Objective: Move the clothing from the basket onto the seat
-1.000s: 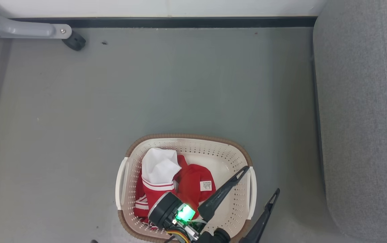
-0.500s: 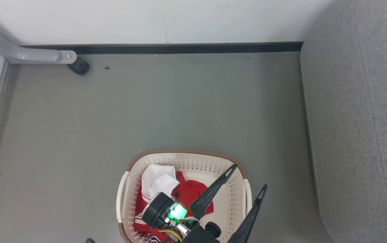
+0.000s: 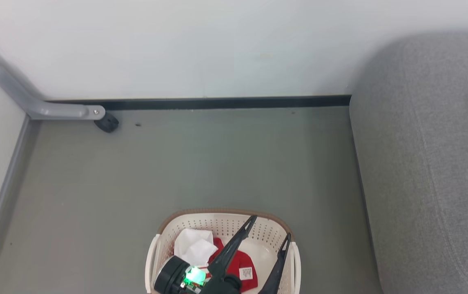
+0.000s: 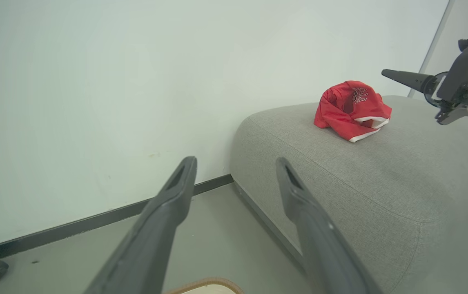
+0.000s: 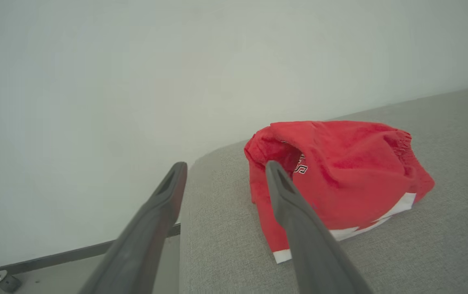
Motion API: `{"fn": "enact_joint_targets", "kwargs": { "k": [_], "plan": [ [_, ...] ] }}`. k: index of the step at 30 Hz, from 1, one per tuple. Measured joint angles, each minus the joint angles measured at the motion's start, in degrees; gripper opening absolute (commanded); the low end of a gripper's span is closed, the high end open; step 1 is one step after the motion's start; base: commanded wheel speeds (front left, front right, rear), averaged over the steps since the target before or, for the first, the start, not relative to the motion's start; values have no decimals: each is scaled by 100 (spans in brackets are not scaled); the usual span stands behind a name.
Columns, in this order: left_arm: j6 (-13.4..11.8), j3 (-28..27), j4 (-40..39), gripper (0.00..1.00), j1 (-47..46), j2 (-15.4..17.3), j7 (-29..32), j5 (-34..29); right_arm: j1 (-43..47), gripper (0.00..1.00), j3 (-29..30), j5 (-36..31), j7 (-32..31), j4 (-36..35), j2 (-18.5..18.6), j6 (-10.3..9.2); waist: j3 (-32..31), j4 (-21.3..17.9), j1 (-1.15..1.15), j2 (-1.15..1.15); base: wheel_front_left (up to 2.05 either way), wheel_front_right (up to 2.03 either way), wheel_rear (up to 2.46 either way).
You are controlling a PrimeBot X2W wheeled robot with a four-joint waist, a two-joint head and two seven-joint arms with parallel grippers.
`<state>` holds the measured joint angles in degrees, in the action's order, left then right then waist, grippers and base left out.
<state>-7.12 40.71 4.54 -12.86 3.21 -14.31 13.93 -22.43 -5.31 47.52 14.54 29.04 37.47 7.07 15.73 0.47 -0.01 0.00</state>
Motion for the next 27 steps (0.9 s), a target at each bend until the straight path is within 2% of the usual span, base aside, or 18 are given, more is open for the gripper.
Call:
{"fn": "enact_joint_targets", "kwargs": {
  "k": [8,26,27],
  "plan": [
    [0,-205,65,100,414,0,0,-2,604,100,4,-361,0,-814,-410,-115,-479,76,0,0,0,0,0],
    [0,-1474,257,100,1304,1,2,-41,1611,100,-352,-1018,0,-1803,-1183,-474,-1406,292,1,-1,0,0,0],
    [0,-1573,274,100,1366,-1,3,-41,1738,100,-370,-1082,0,-1868,-1241,-568,-1497,302,0,-1,0,0,0]
  ]
}}
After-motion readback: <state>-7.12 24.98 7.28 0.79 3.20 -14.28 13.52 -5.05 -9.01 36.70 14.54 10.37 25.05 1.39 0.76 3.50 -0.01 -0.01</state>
